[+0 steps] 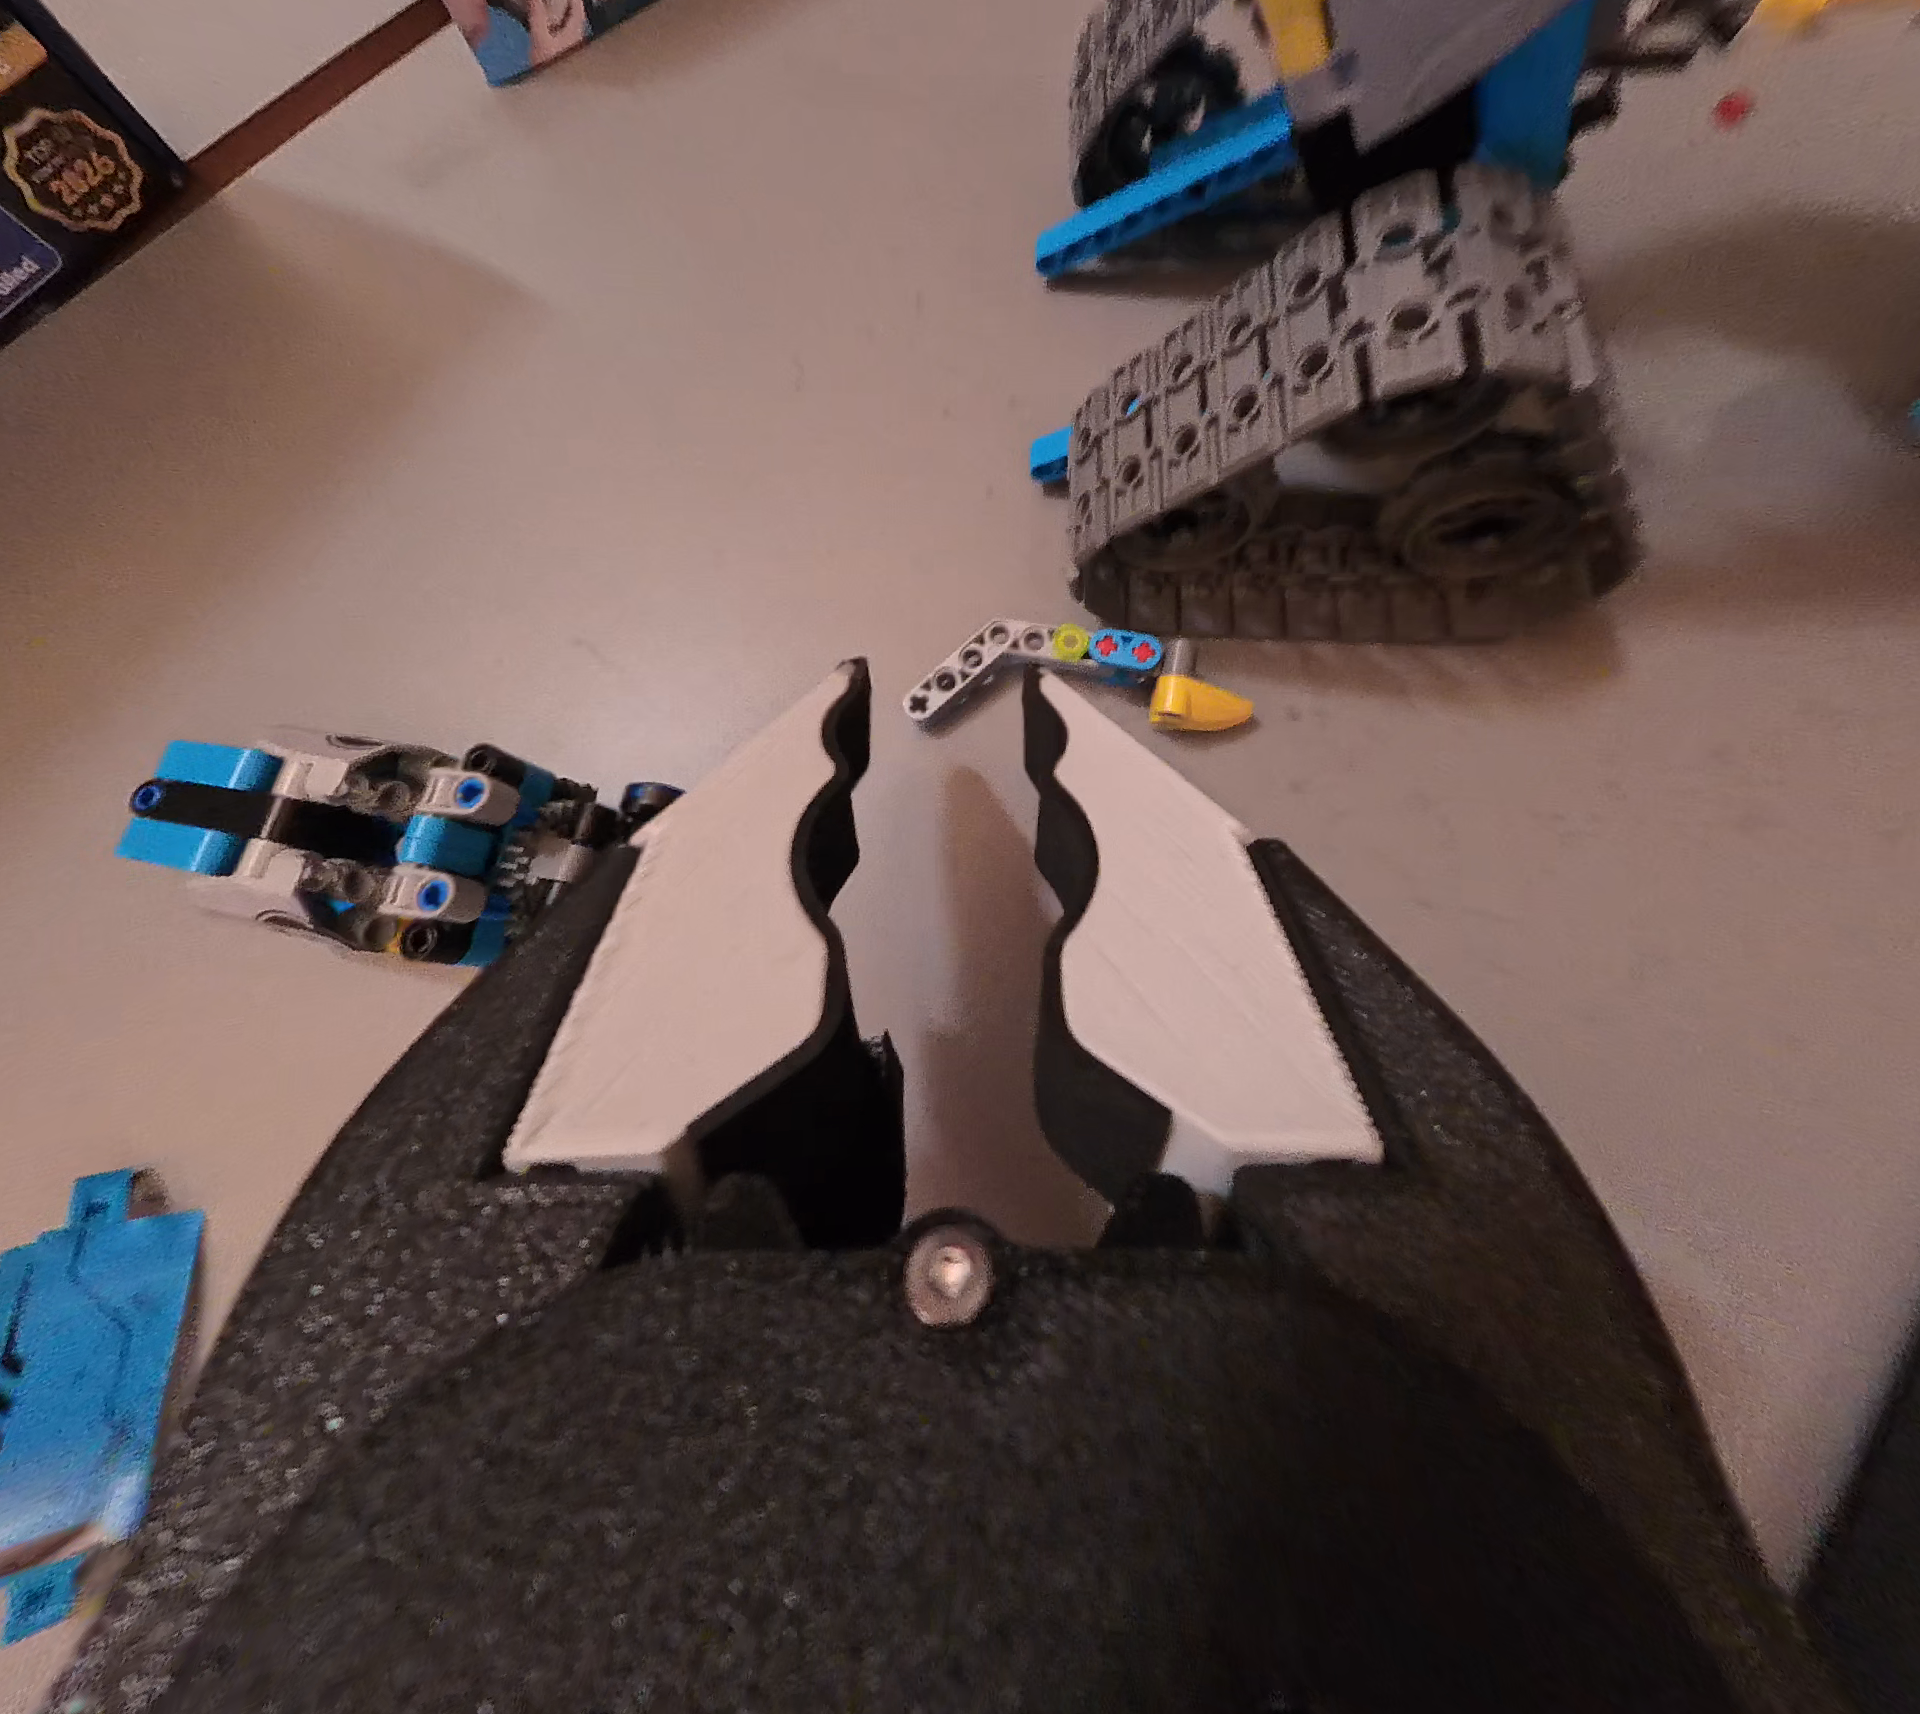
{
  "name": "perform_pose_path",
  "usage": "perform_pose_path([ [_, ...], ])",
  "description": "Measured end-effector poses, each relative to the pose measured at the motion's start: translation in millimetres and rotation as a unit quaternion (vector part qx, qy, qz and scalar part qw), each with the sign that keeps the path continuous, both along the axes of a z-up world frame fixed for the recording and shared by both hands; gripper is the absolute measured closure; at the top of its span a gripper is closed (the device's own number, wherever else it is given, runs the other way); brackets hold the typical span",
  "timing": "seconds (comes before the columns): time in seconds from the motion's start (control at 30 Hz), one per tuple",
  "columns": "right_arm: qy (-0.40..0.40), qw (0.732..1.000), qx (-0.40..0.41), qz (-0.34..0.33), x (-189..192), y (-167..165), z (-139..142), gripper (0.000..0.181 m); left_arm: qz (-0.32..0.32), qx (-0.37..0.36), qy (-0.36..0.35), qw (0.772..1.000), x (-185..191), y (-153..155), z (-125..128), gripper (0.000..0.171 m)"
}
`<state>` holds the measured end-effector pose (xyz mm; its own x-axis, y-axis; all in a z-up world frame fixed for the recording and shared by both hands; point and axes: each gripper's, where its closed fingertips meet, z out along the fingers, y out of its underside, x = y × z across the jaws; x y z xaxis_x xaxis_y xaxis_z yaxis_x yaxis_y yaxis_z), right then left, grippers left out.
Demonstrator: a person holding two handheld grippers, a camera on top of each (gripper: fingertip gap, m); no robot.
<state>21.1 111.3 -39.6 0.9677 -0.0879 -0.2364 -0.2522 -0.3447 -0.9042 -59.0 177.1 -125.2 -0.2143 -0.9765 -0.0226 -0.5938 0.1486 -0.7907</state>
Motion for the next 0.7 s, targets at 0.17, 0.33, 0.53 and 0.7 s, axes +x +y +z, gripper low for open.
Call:
perform_pose_path([
  [0.17, -0.005, 0.997, -0.009, -0.075, -4, -7, 0, 0.112, -0.063, -0.188, -0.101, 0.975, 4, -35, 63, 0.120],
  [0.33, 0.024, 0.999, -0.044, -0.005, -64, -20, 4, 0.107, -0.135, -0.241, -0.091, 0.957, 6, -80, 85, 0.068],
  [0.53, 0.048, 0.992, 0.046, 0.106, -45, -62, 55, 0.132, -0.188, -0.281, -0.069, 0.939, -6, -107, 93, 0.092],
  [0.7, 0.234, 0.929, 0.033, 0.284, -45, -44, 28, 0.138, -0.259, -0.284, -0.051, 0.922, -15, -107, 91, 0.108],
])
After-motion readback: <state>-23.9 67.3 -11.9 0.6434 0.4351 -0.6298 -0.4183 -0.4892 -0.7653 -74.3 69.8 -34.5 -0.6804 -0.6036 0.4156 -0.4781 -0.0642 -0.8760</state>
